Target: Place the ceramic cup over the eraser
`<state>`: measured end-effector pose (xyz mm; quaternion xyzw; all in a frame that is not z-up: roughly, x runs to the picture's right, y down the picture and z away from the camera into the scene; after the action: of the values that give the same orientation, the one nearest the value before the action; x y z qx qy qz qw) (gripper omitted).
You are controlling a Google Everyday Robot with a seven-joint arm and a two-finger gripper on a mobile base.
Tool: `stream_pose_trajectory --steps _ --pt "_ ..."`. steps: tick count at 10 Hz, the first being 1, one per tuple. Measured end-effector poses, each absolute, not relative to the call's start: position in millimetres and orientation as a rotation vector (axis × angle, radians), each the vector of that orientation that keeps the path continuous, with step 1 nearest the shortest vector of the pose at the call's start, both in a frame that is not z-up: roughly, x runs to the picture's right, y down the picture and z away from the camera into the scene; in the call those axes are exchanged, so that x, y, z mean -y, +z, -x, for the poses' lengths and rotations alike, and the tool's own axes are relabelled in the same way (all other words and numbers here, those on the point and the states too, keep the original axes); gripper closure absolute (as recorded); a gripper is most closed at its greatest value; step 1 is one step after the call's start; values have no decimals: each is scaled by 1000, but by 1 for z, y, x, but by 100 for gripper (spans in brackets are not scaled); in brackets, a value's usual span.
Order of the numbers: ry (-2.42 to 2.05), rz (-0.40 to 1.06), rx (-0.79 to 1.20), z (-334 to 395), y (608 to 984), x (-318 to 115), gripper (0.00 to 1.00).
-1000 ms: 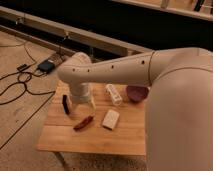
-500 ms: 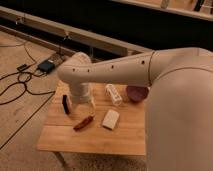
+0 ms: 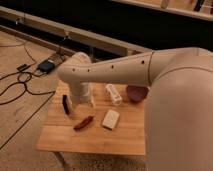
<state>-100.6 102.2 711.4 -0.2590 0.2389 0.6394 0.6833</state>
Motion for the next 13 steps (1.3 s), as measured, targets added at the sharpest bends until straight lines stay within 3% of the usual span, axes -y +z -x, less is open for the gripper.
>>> stream_pose_trajectory --steps 4,13 --pt "1375 529 -531 78 769 -80 35" --pt "1184 615 -363 94 887 1 35"
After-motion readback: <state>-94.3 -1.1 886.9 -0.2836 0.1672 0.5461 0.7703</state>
